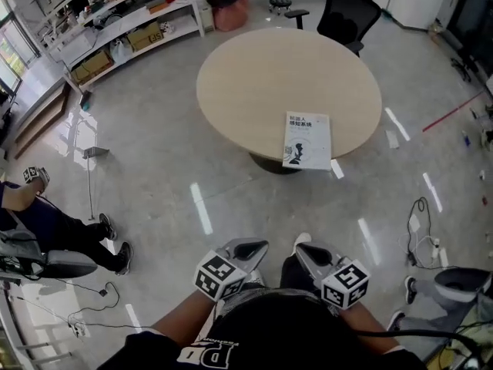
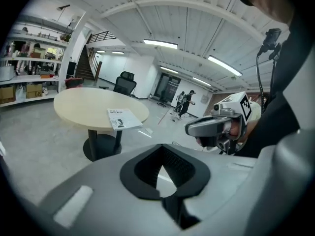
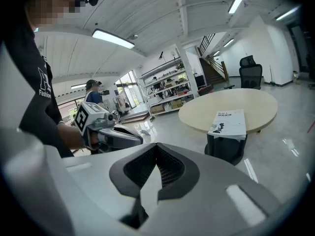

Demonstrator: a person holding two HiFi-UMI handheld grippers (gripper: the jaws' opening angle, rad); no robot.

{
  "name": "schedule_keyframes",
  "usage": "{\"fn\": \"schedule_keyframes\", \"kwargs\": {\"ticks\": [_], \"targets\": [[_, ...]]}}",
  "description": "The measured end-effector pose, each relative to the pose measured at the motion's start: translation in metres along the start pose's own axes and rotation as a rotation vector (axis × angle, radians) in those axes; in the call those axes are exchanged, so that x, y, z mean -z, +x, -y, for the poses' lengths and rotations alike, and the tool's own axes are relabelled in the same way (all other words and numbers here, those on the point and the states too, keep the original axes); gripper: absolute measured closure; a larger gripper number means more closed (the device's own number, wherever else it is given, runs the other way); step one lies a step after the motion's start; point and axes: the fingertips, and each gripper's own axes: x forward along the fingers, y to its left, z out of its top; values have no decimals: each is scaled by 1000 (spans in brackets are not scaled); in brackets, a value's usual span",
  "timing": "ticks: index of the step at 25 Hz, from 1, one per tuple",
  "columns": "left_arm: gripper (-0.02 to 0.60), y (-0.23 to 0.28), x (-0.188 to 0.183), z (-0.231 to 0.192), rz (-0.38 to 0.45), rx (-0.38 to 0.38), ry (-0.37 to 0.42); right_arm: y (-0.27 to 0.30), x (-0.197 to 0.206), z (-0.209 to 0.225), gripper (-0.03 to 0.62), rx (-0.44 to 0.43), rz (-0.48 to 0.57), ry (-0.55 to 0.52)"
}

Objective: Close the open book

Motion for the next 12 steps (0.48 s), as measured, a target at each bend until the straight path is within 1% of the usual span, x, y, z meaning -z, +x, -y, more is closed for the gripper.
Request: {"fn": "schedule_keyframes", "kwargs": {"ticks": [3, 7, 10, 12], "targets": [[574, -7, 16, 8, -11, 16, -7, -19, 13, -21, 586, 23, 5, 10], [574, -16, 7, 26, 43, 43, -8, -34, 27, -32, 586, 66, 11, 10], [574, -27, 6, 41, 74, 34, 0, -43, 37, -43, 586, 79, -6, -25], [574, -34, 11, 55, 82, 23, 0, -54, 41, -48, 586, 91, -9, -51]]}}
